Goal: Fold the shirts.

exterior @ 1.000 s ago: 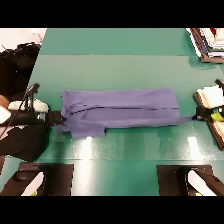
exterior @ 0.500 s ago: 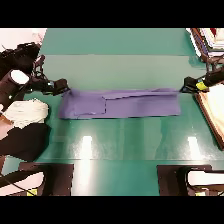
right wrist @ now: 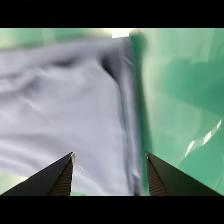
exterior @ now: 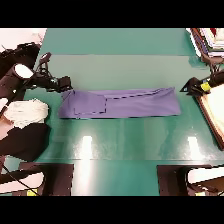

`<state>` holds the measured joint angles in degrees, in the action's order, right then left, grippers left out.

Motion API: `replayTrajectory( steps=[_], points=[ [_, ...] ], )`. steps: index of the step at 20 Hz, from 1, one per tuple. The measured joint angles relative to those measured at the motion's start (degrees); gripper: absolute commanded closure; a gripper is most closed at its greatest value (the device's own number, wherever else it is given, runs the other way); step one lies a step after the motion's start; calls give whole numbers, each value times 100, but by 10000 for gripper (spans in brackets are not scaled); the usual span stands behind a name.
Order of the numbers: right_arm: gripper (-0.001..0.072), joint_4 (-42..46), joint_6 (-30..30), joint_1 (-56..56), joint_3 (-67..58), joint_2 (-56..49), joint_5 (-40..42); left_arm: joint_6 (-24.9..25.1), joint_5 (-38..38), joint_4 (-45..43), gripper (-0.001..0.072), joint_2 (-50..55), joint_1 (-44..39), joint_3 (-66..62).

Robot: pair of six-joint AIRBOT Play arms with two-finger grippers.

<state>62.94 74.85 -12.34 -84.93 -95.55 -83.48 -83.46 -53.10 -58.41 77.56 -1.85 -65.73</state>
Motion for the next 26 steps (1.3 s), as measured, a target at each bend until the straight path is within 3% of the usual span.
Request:
replayTrajectory(
  steps=[6, 7, 9, 10, 11, 15, 26],
  points=[
    [205, -988, -468, -533, 938, -361, 94, -120, 400, 39, 678, 48, -1067, -31],
    [246, -1224, -522, -518, 999, -457, 94, -149, 479, 44, 678, 96, -1246, -46],
    [456, -1528, -599, -391, 1043, -667, 142, -249, 599, 50, 678, 271, -1606, -131],
    [617, -1613, -619, -286, 1027, -750, 197, -293, 621, 61, 678, 398, -1762, -203],
    [698, -1648, -651, -173, 979, -807, 280, -328, 647, 66, 678, 540, -1908, -293],
    [699, -1775, -715, 269, 514, -719, 326, -415, 691, 157, 678, 1294, -2393, -861],
    [699, -1978, -350, 1869, -1228, 841, 219, -463, 660, 627, 678, 2826, -2924, -2208]
  ],
)
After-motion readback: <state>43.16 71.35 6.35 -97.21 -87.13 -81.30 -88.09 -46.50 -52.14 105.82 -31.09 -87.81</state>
